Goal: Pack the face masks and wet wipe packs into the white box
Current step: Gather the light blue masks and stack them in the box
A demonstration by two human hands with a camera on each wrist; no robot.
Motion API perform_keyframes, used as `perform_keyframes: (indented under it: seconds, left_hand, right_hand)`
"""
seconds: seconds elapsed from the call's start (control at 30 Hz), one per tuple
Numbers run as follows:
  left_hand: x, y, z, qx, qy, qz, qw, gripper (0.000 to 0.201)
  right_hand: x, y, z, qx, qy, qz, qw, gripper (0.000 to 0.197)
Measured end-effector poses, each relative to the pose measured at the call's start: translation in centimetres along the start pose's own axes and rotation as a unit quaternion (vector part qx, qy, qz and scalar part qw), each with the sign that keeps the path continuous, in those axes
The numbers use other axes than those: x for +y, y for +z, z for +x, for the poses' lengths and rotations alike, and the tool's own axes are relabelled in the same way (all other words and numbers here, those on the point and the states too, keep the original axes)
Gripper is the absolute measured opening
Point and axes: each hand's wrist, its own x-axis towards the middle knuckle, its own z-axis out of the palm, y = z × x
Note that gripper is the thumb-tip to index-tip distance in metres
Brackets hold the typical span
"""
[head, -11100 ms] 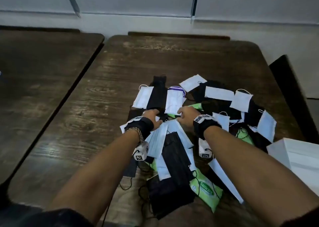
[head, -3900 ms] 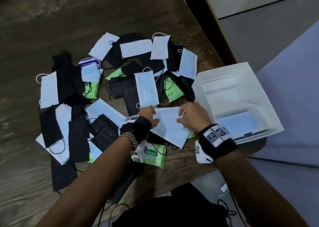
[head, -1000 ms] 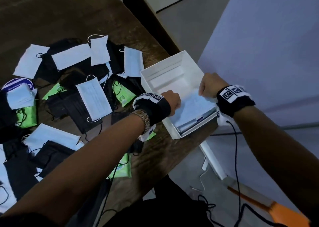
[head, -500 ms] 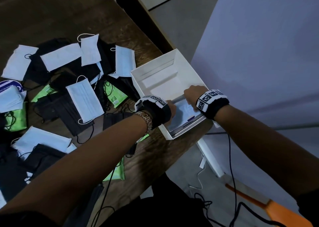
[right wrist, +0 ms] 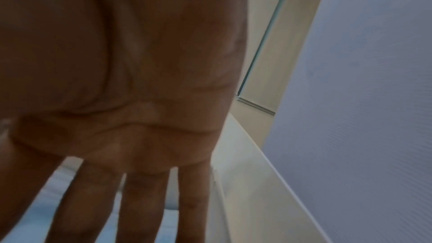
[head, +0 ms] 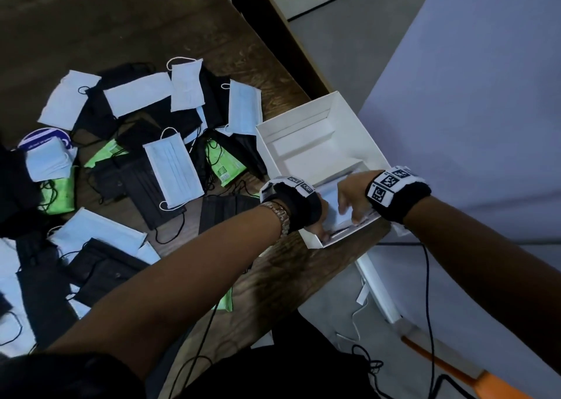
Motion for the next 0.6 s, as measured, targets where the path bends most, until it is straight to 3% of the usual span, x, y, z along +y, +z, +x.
perform_keyframes:
  seconds: [0.07, 0.17, 0.27, 0.37, 0.47, 0.53, 0.6]
  left_hand:
    - [-0.1, 0.0, -0.1, 0.028, 0.021, -0.002, 0.999, 0.053]
    - [-0.3, -0.2, -0.8, 0.075, 0.073, 0.004, 0.995, 0.044]
    - [-0.6, -0.3, -1.4, 0.105, 0.039, -0.043, 0.993, 0.024]
    - [-1.5, -0.9, -3.1, 0.192, 0.004, -0.115, 0.975, 0.015]
    - [-3.9, -1.1, -5.7, 0.311, 0.026, -0.220, 0.924, 0.017]
    - [-6.0, -0.9, -7.8, 0.391, 0.029, -0.263, 0.881, 0.013]
    - [-8.6, -0.1, -9.8, 0.451, -0.013, -0.308, 0.837, 0.010]
  right_hand:
    - [0.0, 0.3, 0.1, -0.011, 0.000, -0.013, 1.000, 0.044]
    - [0.1, 0.0, 0.1, -0.042, 0.011, -0.029, 0.999, 0.034]
    - [0.0, 0.5, 0.4, -0.031, 0.033, -0.041, 0.998, 0.027]
    - [0.0, 0.3, 0.9, -0.034, 0.040, -0.019, 0.998, 0.026]
    - [-0.2, -2.3, 0.3, -0.022, 0.016, -0.025, 0.999, 0.021]
    - [-0.7, -5.0, -0.7, 0.029, 0.006, -0.006, 1.000, 0.023]
    - [-2.4, -7.7, -2.0, 0.095, -0.015, 0.022, 0.995, 0.020]
